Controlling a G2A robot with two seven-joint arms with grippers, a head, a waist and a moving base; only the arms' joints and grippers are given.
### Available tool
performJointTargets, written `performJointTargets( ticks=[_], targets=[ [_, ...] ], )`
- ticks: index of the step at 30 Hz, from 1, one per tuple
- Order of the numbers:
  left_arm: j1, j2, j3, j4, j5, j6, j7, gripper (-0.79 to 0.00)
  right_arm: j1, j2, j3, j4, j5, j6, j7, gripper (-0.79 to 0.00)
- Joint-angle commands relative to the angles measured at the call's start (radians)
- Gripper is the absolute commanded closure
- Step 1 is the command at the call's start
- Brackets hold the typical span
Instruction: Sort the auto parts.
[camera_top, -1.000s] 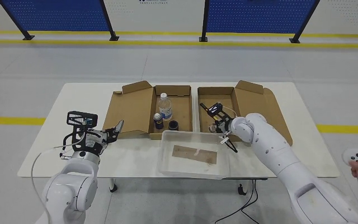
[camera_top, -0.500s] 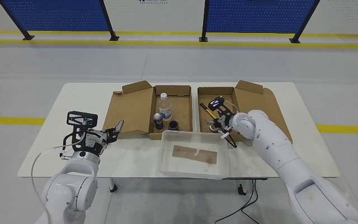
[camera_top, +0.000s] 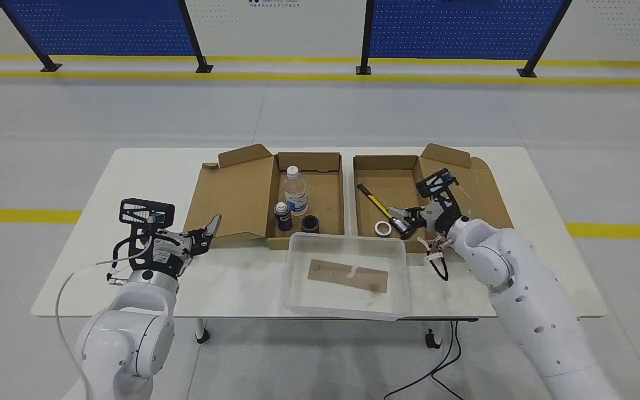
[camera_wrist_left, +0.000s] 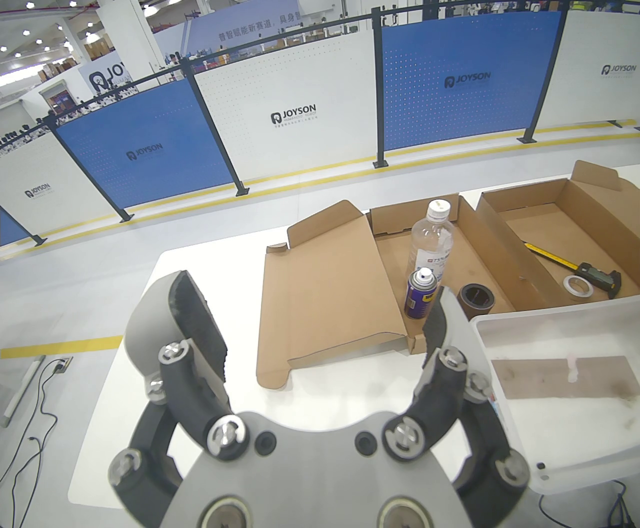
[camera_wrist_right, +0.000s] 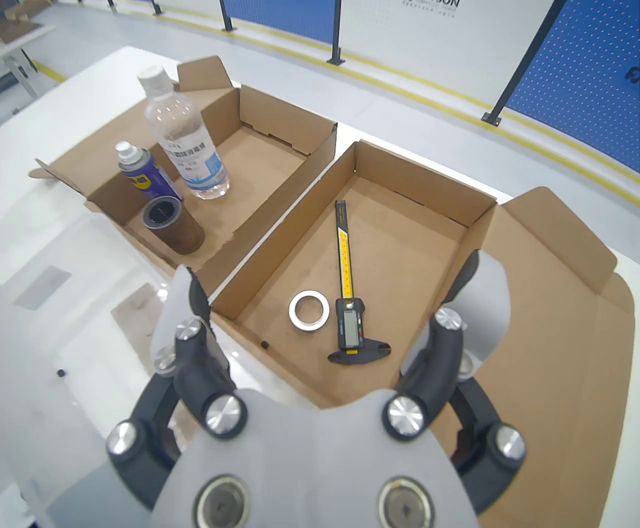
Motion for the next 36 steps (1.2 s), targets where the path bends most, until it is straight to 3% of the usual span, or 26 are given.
performJointTargets(
  ticks=[1, 8, 36],
  targets=[
    [0.000, 0.000, 0.000, 0.000, 0.000, 0.000, 0.000, -0.785, -0.098, 0.013, 0.069, -0.104, -0.003, -0.004, 0.013, -0.785],
    [0.000, 0.000, 0.000, 0.000, 0.000, 0.000, 0.000, -0.785, -0.261, 0.037, 0.205, -0.284, 0.008, -0.071, 0.036, -0.785],
    [0.000, 0.000, 0.000, 0.000, 0.000, 0.000, 0.000, -0.784, -0.261, 0.037, 0.205, -0.284, 0.008, -0.071, 0.036, -0.785]
  ],
)
